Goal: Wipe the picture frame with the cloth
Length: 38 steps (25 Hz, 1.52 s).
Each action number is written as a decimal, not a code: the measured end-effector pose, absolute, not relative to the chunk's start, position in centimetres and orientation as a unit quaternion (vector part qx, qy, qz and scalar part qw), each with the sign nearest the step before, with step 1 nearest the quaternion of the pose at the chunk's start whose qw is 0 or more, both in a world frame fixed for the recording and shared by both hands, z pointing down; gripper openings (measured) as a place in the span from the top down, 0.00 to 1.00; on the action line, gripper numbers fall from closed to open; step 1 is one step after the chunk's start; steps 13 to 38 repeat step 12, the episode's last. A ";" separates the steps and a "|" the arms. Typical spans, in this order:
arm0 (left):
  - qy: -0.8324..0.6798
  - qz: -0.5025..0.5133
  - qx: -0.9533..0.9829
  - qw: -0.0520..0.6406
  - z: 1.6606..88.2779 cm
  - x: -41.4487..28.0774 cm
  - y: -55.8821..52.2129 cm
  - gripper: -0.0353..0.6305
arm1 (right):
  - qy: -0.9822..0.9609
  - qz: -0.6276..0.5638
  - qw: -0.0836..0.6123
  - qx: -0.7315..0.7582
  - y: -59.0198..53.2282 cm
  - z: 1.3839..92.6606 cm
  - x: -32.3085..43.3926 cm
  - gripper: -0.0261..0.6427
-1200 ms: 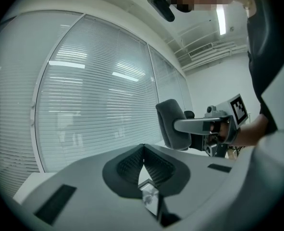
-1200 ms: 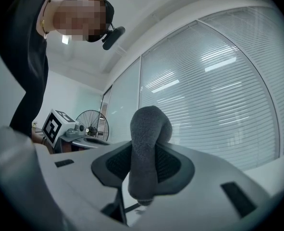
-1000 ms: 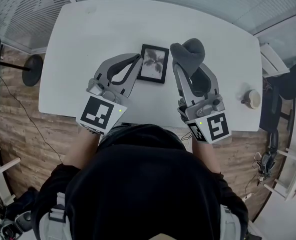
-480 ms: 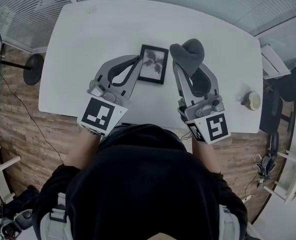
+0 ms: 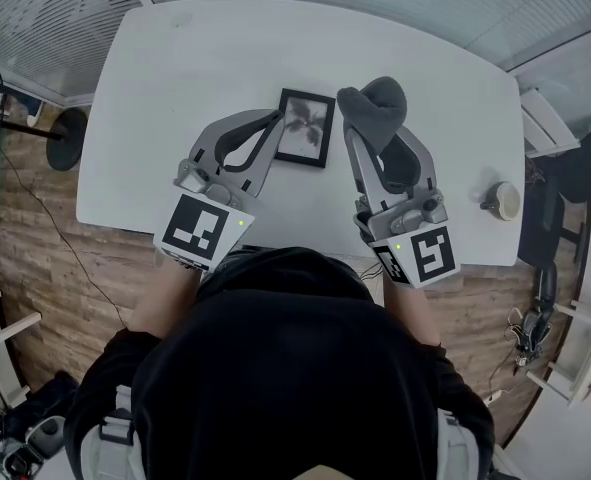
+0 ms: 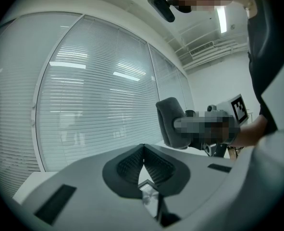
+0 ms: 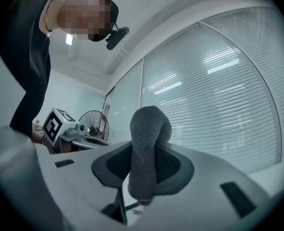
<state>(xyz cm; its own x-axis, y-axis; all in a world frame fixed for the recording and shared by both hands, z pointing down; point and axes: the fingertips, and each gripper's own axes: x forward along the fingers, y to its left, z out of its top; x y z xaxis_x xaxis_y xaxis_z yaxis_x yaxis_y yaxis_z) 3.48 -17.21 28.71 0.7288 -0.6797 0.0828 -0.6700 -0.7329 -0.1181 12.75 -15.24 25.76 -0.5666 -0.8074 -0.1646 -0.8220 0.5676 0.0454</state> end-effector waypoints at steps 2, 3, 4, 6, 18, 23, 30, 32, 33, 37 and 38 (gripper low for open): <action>0.363 -0.061 -0.929 0.041 28.8 3.4 -17.3 0.93 | 0.884 0.058 0.062 -0.460 -15.3 25.9 12.6 0.80; 0.363 -0.061 -0.929 0.041 28.8 3.3 -17.3 0.93 | 0.884 0.057 0.062 -0.460 -15.2 25.9 12.6 0.80; 0.363 -0.061 -0.929 0.041 28.8 3.4 -17.2 0.93 | 0.884 0.056 0.062 -0.460 -15.2 25.9 12.6 0.80; 0.363 -0.062 -0.929 0.042 28.7 3.6 -17.1 0.93 | 0.884 0.057 0.062 -0.460 -15.0 25.8 12.8 0.80; 0.362 -0.063 -0.929 0.041 28.8 3.6 -17.0 0.93 | 0.884 0.056 0.062 -0.460 -15.0 25.8 12.8 0.80; 0.362 -0.063 -0.929 0.041 28.8 3.6 -17.0 0.93 | 0.884 0.056 0.062 -0.460 -15.0 25.8 12.8 0.80; 0.362 -0.063 -0.929 0.041 28.8 3.6 -17.0 0.93 | 0.884 0.056 0.062 -0.460 -15.0 25.8 12.8 0.80; 0.362 -0.063 -0.929 0.041 28.8 3.6 -17.0 0.93 | 0.884 0.056 0.062 -0.460 -15.0 25.8 12.8 0.80; 0.362 -0.063 -0.929 0.041 28.8 3.6 -17.0 0.93 | 0.884 0.056 0.062 -0.460 -15.0 25.8 12.8 0.80; 0.362 -0.063 -0.929 0.041 28.8 3.6 -17.0 0.93 | 0.884 0.056 0.062 -0.460 -15.0 25.8 12.8 0.80; 0.362 -0.063 -0.929 0.041 28.8 3.6 -17.0 0.93 | 0.884 0.056 0.062 -0.460 -15.0 25.8 12.8 0.80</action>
